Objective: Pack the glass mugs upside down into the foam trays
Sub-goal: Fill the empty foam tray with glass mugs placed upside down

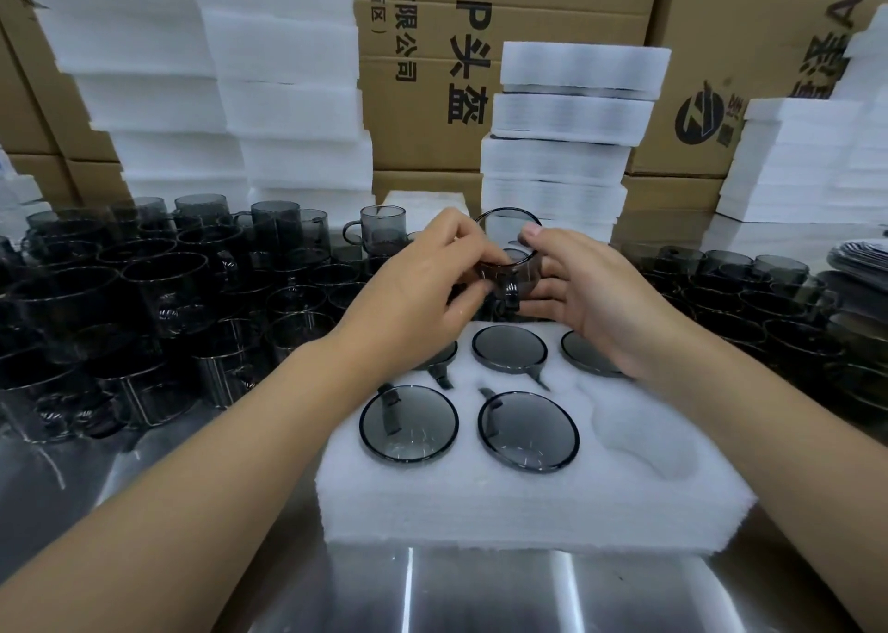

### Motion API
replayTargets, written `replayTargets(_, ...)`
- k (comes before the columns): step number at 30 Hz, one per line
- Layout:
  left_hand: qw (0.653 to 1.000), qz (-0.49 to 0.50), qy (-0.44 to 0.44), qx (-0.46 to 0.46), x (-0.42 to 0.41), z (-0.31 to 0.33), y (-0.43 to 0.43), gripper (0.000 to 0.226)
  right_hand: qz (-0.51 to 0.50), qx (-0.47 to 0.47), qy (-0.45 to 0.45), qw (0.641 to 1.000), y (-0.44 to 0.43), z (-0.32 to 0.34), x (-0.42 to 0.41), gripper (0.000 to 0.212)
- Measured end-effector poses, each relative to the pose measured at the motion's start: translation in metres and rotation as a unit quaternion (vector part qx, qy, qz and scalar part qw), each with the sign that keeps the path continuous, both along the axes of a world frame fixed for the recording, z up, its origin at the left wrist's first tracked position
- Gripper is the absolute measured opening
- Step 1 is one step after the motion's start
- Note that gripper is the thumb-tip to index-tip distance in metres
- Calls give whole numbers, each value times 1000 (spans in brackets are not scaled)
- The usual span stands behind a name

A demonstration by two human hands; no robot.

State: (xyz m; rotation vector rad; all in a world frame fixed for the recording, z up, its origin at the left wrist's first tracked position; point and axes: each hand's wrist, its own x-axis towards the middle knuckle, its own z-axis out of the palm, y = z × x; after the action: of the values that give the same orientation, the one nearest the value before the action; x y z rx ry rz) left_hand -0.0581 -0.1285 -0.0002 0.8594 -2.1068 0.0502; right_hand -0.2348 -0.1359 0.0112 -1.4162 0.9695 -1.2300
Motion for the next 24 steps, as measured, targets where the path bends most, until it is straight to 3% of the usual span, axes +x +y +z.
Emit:
replayTargets(3,1000,8,-17,-11,0,-1,0,53,2,6,-13,1000,0,1,0,29)
replayTargets(8,998,13,-36,58,1,-3,0,94,-26,-4,-8,1000,2,0,2,31)
replayTargets(13,992,57,-15,112,0,-4,-2,102,-19,-2,-21,1000,5,1,3,50)
replayTargets(17,986,73,-13,149,0,-5,-4,110,-8,10,-49,999,3,0,1,18)
replayTargets(19,985,76,-16,151,0,-5,-5,114,9,12,-73,997,2,1,0,13)
replayTargets(24,987,60,-4,149,1,-5,-5,112,35,4,-81,996,2,1,0,35)
